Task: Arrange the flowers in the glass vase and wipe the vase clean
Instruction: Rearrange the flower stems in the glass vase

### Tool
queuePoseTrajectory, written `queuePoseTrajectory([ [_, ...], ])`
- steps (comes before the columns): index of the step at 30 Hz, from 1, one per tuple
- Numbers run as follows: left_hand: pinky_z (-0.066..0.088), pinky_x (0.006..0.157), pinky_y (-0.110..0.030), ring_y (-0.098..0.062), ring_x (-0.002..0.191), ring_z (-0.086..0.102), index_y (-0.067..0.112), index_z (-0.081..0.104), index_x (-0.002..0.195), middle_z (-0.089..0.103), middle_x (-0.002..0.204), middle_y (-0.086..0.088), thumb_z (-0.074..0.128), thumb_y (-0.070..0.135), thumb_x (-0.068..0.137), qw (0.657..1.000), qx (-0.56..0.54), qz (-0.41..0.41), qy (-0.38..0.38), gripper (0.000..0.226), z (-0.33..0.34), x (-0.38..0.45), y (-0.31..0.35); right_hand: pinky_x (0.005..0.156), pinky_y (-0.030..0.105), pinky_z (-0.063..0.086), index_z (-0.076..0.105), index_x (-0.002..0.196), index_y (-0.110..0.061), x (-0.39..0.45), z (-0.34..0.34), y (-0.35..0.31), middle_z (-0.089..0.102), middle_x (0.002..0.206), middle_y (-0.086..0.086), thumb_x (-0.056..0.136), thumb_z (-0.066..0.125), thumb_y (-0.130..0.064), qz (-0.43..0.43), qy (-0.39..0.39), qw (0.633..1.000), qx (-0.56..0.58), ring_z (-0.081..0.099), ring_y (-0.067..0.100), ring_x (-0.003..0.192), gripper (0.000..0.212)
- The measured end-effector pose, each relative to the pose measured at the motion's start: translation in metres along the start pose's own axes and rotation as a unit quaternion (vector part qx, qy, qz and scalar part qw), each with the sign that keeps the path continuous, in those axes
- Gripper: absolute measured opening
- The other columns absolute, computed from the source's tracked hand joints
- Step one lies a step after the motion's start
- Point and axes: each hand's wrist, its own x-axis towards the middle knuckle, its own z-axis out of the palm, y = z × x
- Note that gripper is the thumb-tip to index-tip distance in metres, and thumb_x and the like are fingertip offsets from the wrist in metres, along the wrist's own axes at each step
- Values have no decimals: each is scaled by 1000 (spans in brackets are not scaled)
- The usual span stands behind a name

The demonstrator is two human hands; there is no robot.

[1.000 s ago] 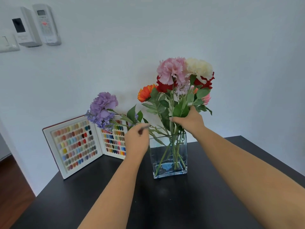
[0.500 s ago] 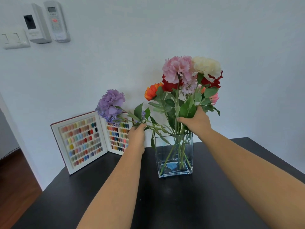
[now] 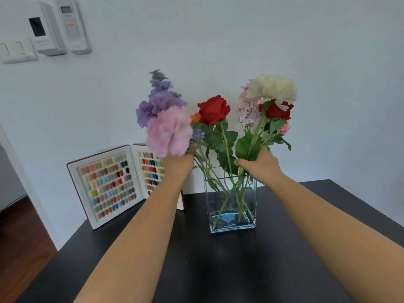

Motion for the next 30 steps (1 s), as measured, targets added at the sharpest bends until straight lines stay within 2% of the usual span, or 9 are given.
queuePoseTrajectory([
  [3,27,115,-35,-24,134,42,5,43,142,47,142,-8,44,41,101,982,83,-129,-113,54,-1,4,5,103,51,32,27,146,-16,-6,0,-6,40,145,10,60,68,-71,24,-27,993,-115,34,36,132,110],
  [5,43,99,-30,-27,122,50,8,58,119,60,118,-8,45,34,101,973,186,-72,-119,34,-4,-3,9,102,53,28,21,149,-16,-12,0,-11,35,149,11,54,62,-81,29,-49,982,-182,29,35,135,122],
  [7,43,77,-22,-24,96,55,16,50,81,56,81,0,45,14,100,977,187,73,-78,19,-2,-12,19,100,52,27,28,146,-15,-20,-2,-13,37,147,10,50,56,-86,25,-45,968,-244,28,34,135,123],
  [10,40,73,-27,-39,90,60,13,47,71,60,81,-23,47,1,93,972,165,152,-70,25,3,-17,25,91,50,26,63,87,-20,-34,-13,-15,55,115,3,52,52,-86,-40,17,940,-339,37,31,121,76],
  [13,35,68,-9,-31,84,58,12,56,83,55,73,-5,50,9,96,966,173,162,-102,15,7,-14,11,83,45,25,54,54,-20,-47,-24,-23,57,69,-6,60,58,-78,-85,55,932,-348,52,25,90,59],
  [16,31,55,-10,-15,73,48,20,57,92,42,69,13,55,23,95,962,198,170,-77,5,9,-19,-2,77,36,39,67,70,-20,-52,-24,-34,62,64,-4,65,64,-68,-141,45,951,-271,59,21,68,48],
  [20,34,68,-24,-14,77,50,14,61,109,55,81,7,61,27,93,970,173,165,-52,21,13,-22,-4,56,28,47,65,112,-24,-59,-10,-49,57,67,-7,68,73,-54,-211,-28,967,-143,62,20,75,54],
  [25,40,67,-27,-28,86,63,5,65,97,68,89,-11,61,18,90,969,176,149,-84,15,14,-21,-3,67,37,54,69,102,-13,-44,12,-51,67,80,7,85,67,-35,-232,-23,967,-103,64,28,79,28],
  [30,34,52,-24,-18,66,56,10,59,109,60,73,-2,68,22,87,972,180,125,-90,28,16,-19,2,50,27,38,63,83,-11,-27,9,-50,58,66,5,92,59,-28,-220,17,973,-66,54,23,58,19],
])
